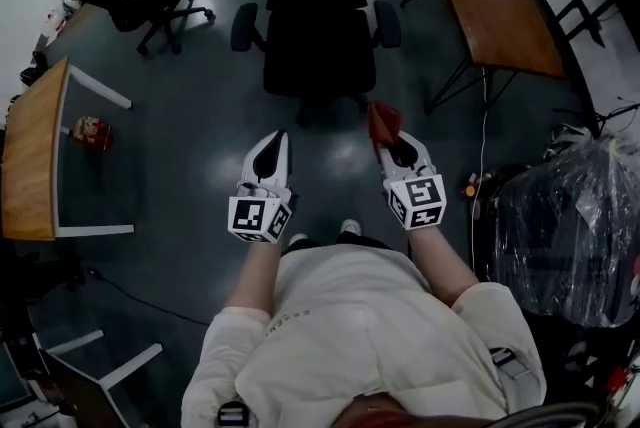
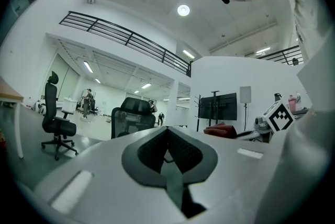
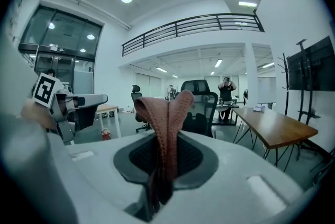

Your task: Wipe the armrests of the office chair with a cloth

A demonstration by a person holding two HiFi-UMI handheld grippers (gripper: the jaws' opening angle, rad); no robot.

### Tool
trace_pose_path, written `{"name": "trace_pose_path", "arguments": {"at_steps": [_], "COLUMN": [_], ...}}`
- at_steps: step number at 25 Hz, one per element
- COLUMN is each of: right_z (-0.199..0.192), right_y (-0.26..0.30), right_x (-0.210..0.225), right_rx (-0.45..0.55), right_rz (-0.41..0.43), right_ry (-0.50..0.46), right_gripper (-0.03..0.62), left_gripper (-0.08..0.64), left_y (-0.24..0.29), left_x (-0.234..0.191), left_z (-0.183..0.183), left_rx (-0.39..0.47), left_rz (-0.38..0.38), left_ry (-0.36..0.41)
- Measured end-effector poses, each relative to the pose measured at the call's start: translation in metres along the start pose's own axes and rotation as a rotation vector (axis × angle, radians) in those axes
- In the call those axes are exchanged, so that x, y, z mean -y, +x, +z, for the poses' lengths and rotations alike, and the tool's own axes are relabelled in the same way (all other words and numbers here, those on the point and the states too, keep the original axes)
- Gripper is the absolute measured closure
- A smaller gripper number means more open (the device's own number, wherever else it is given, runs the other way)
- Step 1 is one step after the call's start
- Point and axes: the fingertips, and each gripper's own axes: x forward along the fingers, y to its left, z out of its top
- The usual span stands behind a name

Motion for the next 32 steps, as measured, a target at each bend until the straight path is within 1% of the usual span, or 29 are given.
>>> {"name": "trace_pose_path", "arguments": {"at_steps": [5,8,11,15,20,25,32], "right_z": [0.009,0.016,0.021,0.020,0.024,0.026,0.026], "right_y": [-0.013,-0.015,-0.012,-0.011,-0.003,0.001,0.006], "right_x": [-0.030,-0.052,-0.066,-0.079,-0.088,-0.082,-0.080], "right_rx": [0.022,0.037,0.049,0.043,0.047,0.049,0.040], "right_rz": [-0.032,-0.043,-0.057,-0.079,-0.085,-0.093,-0.102], "right_ry": [0.003,0.006,0.002,-0.004,-0.005,-0.012,-0.007], "right_gripper": [0.551,0.551,0.551,0.549,0.549,0.549,0.549], "left_gripper": [0.543,0.543,0.543,0.543,0.543,0.543,0.543], "left_y": [-0.027,-0.041,-0.044,-0.048,-0.049,-0.041,-0.042], "left_x": [-0.011,-0.022,-0.031,-0.037,-0.046,-0.044,-0.051], "left_z": [0.015,0.024,0.029,0.031,0.028,0.028,0.028], "left_rx": [-0.025,-0.014,-0.008,-0.007,-0.019,-0.015,-0.015], "left_rz": [-0.042,-0.068,-0.093,-0.126,-0.142,-0.160,-0.138], "left_ry": [0.002,0.008,0.004,-0.002,-0.008,-0.003,-0.010]}}
